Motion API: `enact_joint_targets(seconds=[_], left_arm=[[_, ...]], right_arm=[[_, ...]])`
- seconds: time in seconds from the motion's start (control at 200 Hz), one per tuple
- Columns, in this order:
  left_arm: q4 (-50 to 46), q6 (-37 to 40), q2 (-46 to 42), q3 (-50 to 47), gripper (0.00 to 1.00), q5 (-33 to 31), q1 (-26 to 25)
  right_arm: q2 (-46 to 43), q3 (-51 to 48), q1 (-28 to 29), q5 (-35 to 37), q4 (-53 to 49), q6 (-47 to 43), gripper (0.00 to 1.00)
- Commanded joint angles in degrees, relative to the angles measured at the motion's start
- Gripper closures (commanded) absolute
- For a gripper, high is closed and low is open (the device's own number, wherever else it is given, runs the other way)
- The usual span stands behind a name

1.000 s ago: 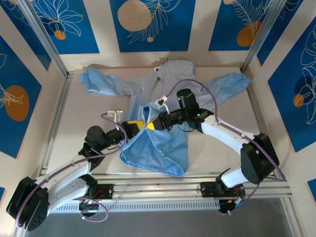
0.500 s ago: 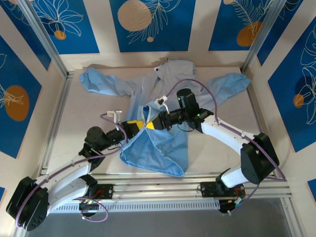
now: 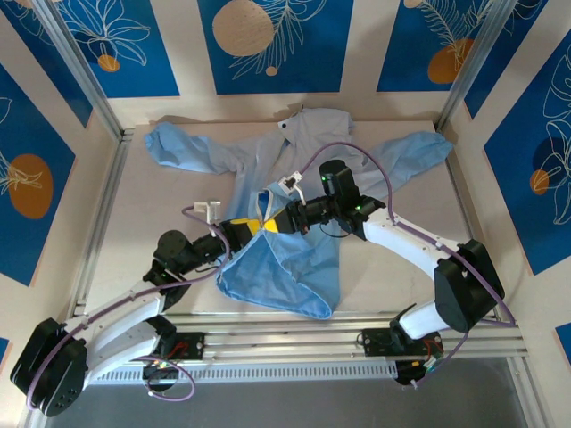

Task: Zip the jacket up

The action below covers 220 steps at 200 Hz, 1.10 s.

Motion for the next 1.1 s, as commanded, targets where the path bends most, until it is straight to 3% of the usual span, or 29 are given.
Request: enact_joint_targets(seconds=[0.0,0.51,0.57,0.7,0.79,0.94,1.095], left_arm=[[1.8,-0.2,-0.3,-0.6,1.00,2.0,-1.2],[-5.5,-1.5,1.7,2.2,1.00,7.9,-0.8],[-6.1,-1.3,1.6,2.2,1.00,7.7,-0.4],[-6.8,-1.0,1.5,2.8,1.00,8.0,0.1],[-7.6,-0.5,2.1,3.4,1.00,8.4,0.3],[-7.0,-0.8,3.1,3.7,1.00,9.0,0.2],[-7.1,-0.4,3.6,4.2,1.00,9.7,0.3]], right_arm=[[0.5,1.9,0.0,1.6,2.9,0.7,1.00],[-0.1,0.2,-1.4,1.0,1.6,-2.2,1.00],[-0.3,0.0,-1.5,1.1,1.0,-2.3,0.93],[-1.4,-1.1,-2.0,1.7,0.9,-0.7,0.65],[-2.4,-2.7,-2.4,2.0,3.0,1.3,0.60],[-3.1,-4.4,-2.5,1.8,5.6,3.5,0.62],[-3.0,-5.6,-2.6,2.4,7.0,4.7,0.80]])
